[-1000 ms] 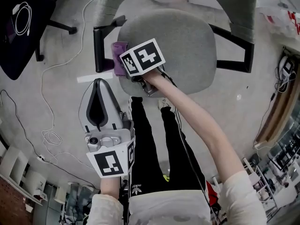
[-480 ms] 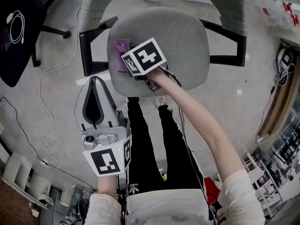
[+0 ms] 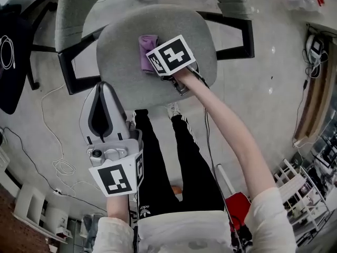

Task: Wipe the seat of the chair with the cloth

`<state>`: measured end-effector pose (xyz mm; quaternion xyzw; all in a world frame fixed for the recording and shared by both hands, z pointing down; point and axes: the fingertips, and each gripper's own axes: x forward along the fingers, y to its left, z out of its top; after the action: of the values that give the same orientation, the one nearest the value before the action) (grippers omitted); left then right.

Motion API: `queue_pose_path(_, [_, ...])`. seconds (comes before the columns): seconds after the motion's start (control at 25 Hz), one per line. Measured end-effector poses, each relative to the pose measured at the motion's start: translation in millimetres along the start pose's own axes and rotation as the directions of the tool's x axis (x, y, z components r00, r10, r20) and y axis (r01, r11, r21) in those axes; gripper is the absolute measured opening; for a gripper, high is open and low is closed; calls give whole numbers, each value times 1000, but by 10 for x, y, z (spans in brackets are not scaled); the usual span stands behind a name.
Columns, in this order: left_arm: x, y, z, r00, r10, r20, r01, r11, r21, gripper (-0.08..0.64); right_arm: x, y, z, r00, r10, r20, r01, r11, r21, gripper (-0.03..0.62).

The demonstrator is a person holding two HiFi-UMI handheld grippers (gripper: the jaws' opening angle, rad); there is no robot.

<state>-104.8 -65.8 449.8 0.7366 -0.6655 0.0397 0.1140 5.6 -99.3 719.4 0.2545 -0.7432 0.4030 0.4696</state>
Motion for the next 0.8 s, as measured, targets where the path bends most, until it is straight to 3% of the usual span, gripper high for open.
queue_pose_path(0.24, [19, -265, -9, 999, -32, -11, 32, 999, 9, 12, -252, -452, -156, 994, -104, -15, 103, 993, -58, 88])
queue_pose_path(0.48, [40, -459, -13, 998, -53, -14, 54, 998, 12, 12, -497, -913, -335, 981, -192, -32, 191, 981, -36, 88])
queue_pose_path(0.8, [38, -627, -47, 997, -74, -22, 75, 997, 25, 12, -748, -1322, -464, 946, -316, -78, 313, 949, -49, 88])
